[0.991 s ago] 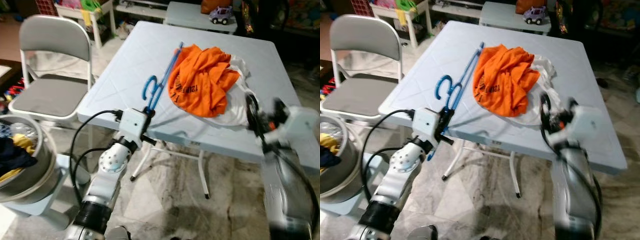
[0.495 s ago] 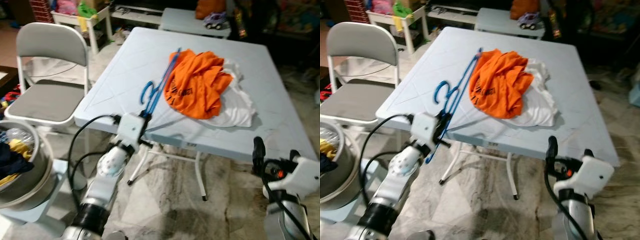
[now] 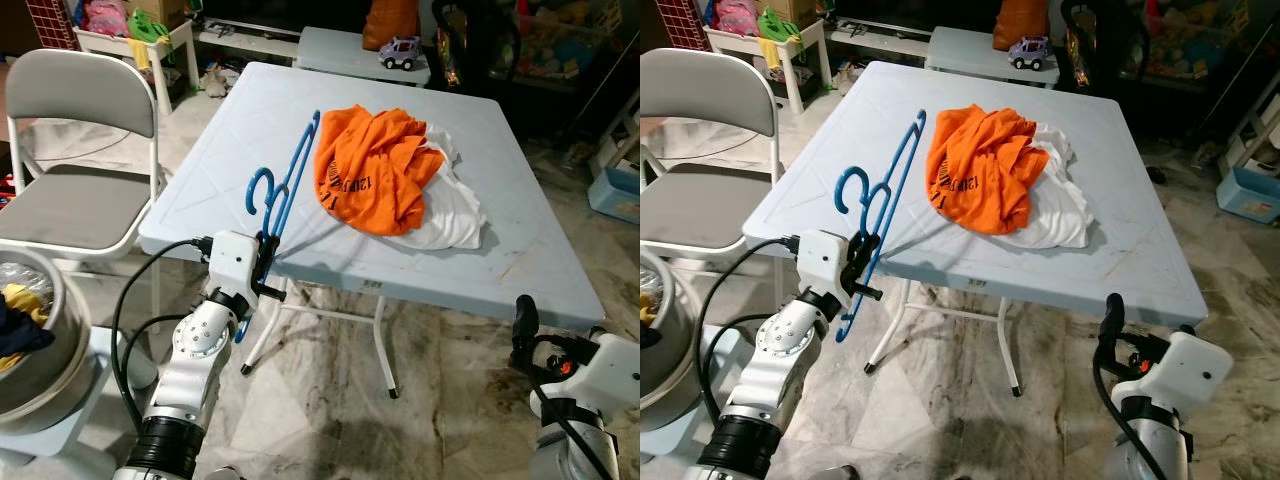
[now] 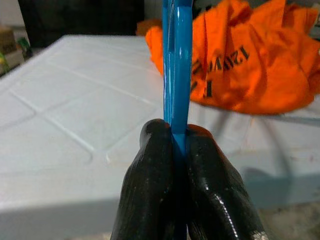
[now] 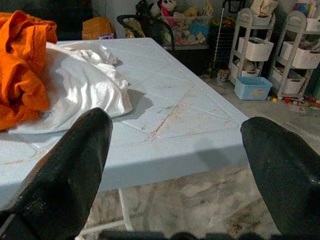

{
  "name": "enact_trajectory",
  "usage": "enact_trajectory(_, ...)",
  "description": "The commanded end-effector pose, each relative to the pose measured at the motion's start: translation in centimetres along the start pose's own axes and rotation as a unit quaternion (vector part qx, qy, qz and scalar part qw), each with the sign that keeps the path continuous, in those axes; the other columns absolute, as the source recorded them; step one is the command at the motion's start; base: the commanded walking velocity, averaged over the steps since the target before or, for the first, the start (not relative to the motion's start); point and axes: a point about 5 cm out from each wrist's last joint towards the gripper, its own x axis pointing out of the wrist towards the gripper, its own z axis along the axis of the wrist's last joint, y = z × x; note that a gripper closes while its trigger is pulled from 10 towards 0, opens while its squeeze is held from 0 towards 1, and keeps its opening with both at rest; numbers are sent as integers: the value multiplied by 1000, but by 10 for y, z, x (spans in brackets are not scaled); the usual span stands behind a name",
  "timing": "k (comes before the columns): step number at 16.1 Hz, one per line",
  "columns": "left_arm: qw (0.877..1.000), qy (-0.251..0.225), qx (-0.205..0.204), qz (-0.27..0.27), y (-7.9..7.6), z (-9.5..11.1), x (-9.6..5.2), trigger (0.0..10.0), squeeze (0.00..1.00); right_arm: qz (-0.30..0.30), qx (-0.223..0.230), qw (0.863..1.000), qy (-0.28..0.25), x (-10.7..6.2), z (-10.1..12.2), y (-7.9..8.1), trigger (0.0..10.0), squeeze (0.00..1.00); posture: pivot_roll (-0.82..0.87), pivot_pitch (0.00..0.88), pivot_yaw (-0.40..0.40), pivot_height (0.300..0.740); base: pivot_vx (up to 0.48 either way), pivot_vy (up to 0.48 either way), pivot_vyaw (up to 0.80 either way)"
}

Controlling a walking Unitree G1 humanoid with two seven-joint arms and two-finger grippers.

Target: Hang hanger

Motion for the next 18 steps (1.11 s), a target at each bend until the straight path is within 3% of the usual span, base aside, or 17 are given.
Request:
enact_trajectory(1,999,27,-8,-14,-5,-8,1,10000,0,2,10,1000,6,-3,-3,2,10000,0,153,74,-133,740,0,0,0)
enact_trajectory(7,999,31,-33,-21,-10,0,10,10000,0,3,19,1000,1,6,1,2,10000,0,159,74,-142,740,0,0,0)
enact_trajectory(11,998,40,-42,-26,-10,1,11,10000,0,7,18,1000,1,9,2,3,10000,0,162,82,-146,740,0,0,-755)
enact_trajectory(18,993,41,-47,-95,-30,12,18,10000,0,-4,22,1000,-7,13,3,5,10000,0,151,92,-125,740,0,0,-800)
